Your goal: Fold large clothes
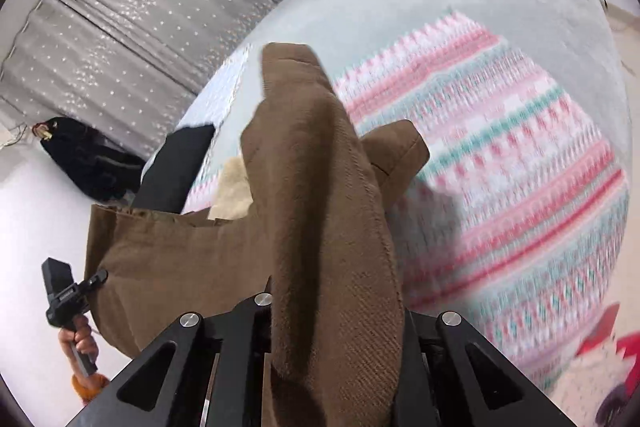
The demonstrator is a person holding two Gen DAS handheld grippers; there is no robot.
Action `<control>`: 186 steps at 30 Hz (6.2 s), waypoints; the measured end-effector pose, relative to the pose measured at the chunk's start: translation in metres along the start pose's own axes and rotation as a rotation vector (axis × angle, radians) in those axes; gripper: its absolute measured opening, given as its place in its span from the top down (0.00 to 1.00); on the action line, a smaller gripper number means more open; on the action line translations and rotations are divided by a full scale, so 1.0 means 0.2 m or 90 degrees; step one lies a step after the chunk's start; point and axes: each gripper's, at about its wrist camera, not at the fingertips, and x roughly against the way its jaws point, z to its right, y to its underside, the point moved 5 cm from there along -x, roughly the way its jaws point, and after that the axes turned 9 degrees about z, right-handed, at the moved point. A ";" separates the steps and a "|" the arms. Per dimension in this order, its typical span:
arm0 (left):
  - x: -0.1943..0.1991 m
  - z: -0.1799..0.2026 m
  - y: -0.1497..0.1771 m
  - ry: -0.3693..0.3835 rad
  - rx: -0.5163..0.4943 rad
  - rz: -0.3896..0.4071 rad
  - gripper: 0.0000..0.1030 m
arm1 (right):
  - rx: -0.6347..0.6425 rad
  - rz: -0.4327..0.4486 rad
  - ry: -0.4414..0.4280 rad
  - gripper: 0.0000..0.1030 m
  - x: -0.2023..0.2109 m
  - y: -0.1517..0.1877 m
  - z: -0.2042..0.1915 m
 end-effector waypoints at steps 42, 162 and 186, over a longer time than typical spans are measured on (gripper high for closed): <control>-0.29 -0.05 -0.36 -0.222 -0.182 0.392 0.92 | 0.175 0.384 0.224 0.91 -0.21 -0.22 0.03; -0.56 0.55 1.00 -0.372 -0.264 0.065 0.04 | 0.245 0.070 0.282 0.14 -0.26 0.96 -0.27; -0.54 0.56 1.00 -0.376 -0.266 0.071 0.04 | 0.245 0.059 0.274 0.14 -0.28 0.96 -0.25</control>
